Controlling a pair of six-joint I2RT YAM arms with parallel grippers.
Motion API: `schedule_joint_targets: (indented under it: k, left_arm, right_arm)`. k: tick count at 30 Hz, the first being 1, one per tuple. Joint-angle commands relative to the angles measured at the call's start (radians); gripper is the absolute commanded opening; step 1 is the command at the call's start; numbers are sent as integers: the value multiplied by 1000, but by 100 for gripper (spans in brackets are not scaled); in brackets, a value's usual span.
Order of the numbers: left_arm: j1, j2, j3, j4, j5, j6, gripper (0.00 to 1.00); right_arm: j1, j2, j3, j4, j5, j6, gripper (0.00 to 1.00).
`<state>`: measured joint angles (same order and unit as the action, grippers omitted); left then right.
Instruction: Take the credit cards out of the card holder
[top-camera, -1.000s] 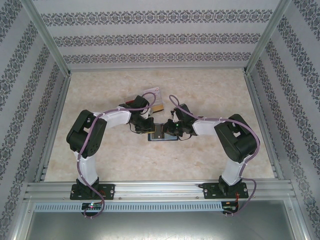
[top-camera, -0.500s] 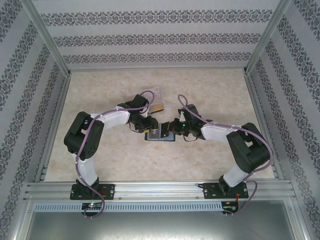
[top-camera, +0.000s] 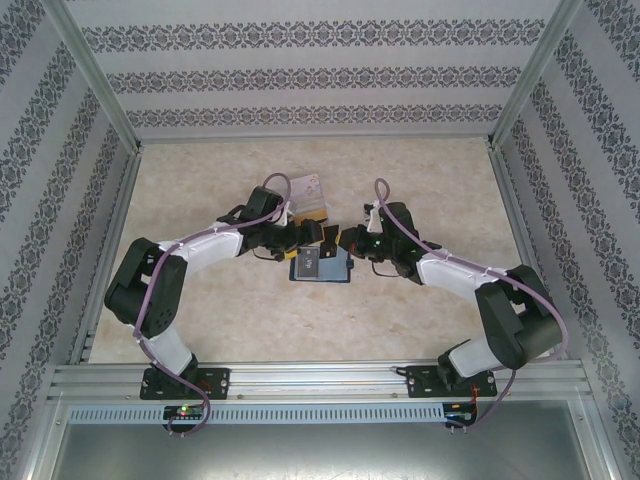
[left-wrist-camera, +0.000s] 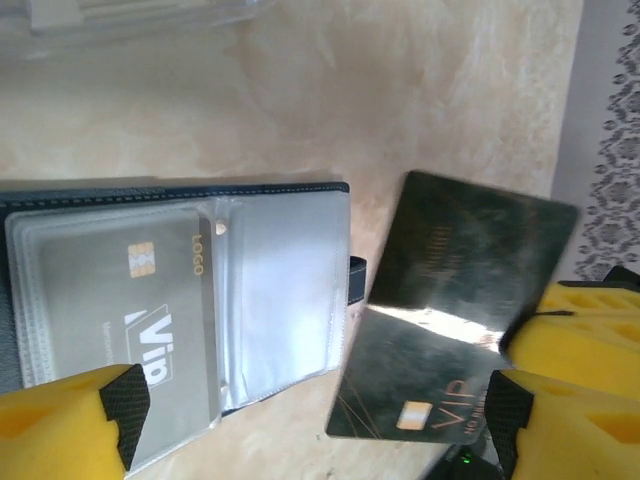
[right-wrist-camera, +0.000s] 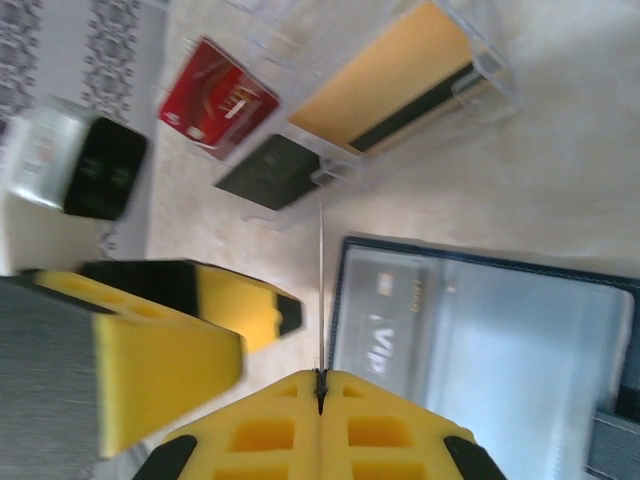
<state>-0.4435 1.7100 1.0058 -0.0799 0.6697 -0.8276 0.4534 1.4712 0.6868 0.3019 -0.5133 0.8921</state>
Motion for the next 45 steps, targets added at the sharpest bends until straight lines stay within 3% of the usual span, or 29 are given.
schedule_joint_targets:
  k: [1,4,12,22,39,41,43,45]
  left_arm:
    - [34,-36,-47,215,117,-123,90]
    - [57,-38,-80,368,194,-218,90]
    - [71,-70,-71,446,247,-253,84]
    - [78,-80,-70,493,271,-269,48]
    - [85,-59,-54,443,282,-221,5]
    - [85,-63,-42,377,267,-174,0]
    - [87,-73,-20,271,236,-105,0]
    - [89,-84,9,143,193,-15,0]
  right_arm:
    - [-7,15,-16,204,-95,123,0]
    - [-9,33,-8,257,-120,167,0]
    - [-19,43,0,275,-141,202,0]
    - [-28,55,10,292,-162,225,0]
    - [-30,68,20,234,-161,188,0]
    - [-29,60,30,182,-152,158,13]
    - [-26,47,50,82,-119,108,30]
    - [-25,33,69,-32,-78,57,42]
